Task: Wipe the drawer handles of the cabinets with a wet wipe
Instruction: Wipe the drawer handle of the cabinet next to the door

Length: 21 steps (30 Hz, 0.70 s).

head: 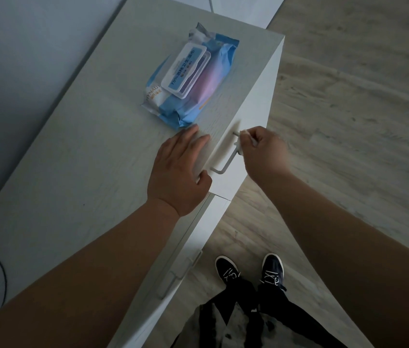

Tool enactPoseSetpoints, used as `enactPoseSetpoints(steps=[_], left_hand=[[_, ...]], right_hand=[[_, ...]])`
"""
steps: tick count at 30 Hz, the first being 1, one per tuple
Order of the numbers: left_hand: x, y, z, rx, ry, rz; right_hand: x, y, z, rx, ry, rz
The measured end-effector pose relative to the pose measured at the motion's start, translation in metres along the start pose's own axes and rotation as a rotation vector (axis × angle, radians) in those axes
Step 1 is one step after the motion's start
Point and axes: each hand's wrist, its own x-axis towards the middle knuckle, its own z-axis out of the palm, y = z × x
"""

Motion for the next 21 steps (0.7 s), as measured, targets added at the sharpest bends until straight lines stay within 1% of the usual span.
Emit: enactPoseSetpoints(steps=[3, 7, 13, 15, 18, 21], left_hand=[[0.001, -0.001, 0.0, -0.013, 0.0, -0.001], [0.001, 0.0, -0.001, -0.019, 0.003, -0.001], [0.001, 0.001, -0.002, -0.025, 0.009, 0.004], [0.001, 0.0, -0.001, -0.025, 0.002, 0.001], [0.001, 0.0, -0.001, -0.026, 0.004, -0.003], [0.001, -0.001, -0.001, -0.039, 0.021, 0.003]], right_hand=[[-0.009, 0.002, 0.01, 0.054, -0.001, 0.042], [-0.032, 0.005, 0.016, 0.024, -0.055, 0.069], [-0.021, -0.006, 0.011, 0.124, 0.006, 0.159], [-0.029, -0.008, 0.014, 0.135, -0.017, 0.193], [-0.05, -0.005, 0.023, 0.172, -0.114, 0.233], [-0.047, -0.002, 0.021, 0.22, -0.111, 0.263]])
